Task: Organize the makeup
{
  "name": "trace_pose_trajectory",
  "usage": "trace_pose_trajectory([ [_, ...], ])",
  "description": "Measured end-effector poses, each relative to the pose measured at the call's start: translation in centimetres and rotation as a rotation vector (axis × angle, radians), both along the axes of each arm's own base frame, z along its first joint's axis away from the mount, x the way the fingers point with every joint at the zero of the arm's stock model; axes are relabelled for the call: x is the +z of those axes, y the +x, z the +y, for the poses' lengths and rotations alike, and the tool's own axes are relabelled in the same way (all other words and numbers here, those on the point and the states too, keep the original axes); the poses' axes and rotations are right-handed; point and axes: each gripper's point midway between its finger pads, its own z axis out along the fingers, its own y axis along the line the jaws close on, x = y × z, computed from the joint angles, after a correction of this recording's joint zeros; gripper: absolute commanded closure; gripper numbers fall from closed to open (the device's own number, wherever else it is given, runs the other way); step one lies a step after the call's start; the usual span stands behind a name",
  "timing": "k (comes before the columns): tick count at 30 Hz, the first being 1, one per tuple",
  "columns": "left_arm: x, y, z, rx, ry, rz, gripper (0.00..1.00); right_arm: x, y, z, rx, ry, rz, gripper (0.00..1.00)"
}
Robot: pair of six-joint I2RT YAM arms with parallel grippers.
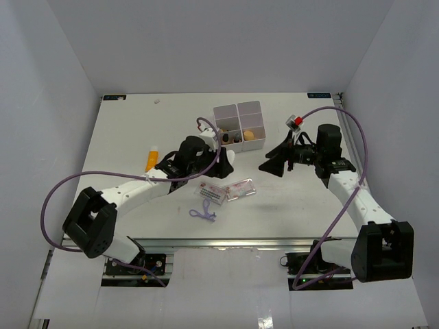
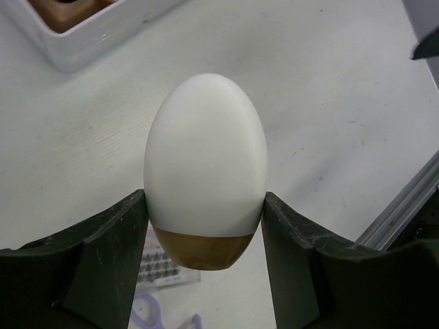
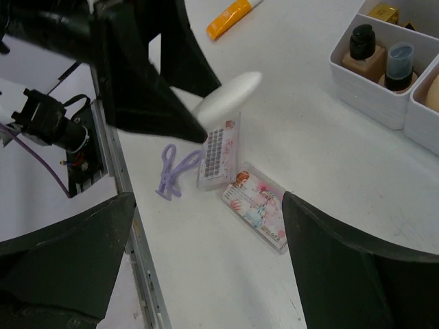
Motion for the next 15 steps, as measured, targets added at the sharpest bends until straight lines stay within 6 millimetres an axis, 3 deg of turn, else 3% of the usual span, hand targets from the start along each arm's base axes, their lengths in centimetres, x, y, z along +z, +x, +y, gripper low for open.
trace_pose_trajectory([
  [8, 0.3, -2.3, -5.6, -0.112, -0.008, -0.049, 0.95, -0.5, 3.4, 0.5, -0.167, -0.024, 0.209, 0.02],
  [12, 1.0, -2.0, -6.9, -0.123, -0.015, -0.080, 0.94, -2.1, 3.7, 0.4, -0.209, -0.040, 0.297, 0.05],
  [15, 1.5, -1.7, -7.5, -0.121, -0.014, -0.102, 0.93, -2.9, 3.8, 0.4, -0.230, -0.053, 0.341, 0.15],
])
